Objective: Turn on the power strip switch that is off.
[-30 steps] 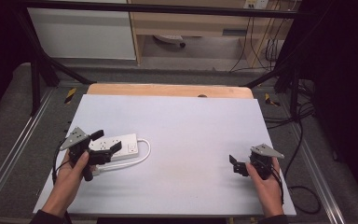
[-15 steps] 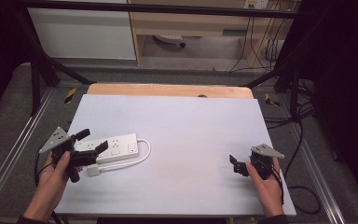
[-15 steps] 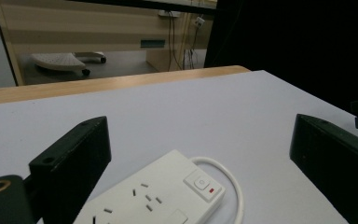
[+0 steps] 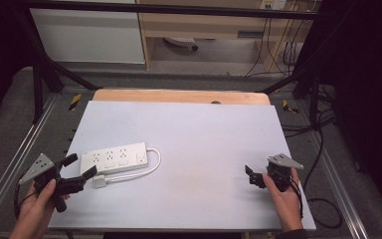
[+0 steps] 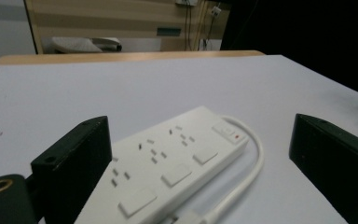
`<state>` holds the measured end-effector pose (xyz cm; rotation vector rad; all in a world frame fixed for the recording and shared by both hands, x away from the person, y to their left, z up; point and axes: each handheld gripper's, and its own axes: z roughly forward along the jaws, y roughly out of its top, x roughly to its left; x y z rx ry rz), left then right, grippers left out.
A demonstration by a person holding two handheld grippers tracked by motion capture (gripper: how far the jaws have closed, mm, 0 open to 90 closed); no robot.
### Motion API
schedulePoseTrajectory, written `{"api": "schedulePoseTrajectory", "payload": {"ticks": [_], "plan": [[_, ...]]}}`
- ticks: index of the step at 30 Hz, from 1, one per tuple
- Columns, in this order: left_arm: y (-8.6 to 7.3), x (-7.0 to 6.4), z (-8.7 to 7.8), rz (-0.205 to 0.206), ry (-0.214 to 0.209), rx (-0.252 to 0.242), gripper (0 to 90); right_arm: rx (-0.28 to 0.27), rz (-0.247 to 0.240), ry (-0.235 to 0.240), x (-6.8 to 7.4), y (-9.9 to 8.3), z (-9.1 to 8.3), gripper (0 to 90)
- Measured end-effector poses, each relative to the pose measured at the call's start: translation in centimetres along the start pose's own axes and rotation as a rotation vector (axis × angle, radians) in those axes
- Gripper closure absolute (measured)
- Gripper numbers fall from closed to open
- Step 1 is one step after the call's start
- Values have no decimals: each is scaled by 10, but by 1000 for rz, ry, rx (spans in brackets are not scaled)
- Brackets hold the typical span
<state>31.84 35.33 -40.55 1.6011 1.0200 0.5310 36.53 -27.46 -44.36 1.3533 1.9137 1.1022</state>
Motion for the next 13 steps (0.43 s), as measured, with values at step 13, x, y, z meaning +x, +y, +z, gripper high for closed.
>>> {"api": "schedulePoseTrajectory", "payload": {"ticks": [13], "plan": [[-28, 1, 2, 15, 2, 118, 60, 40, 2, 4, 1, -4, 3, 24]]}}
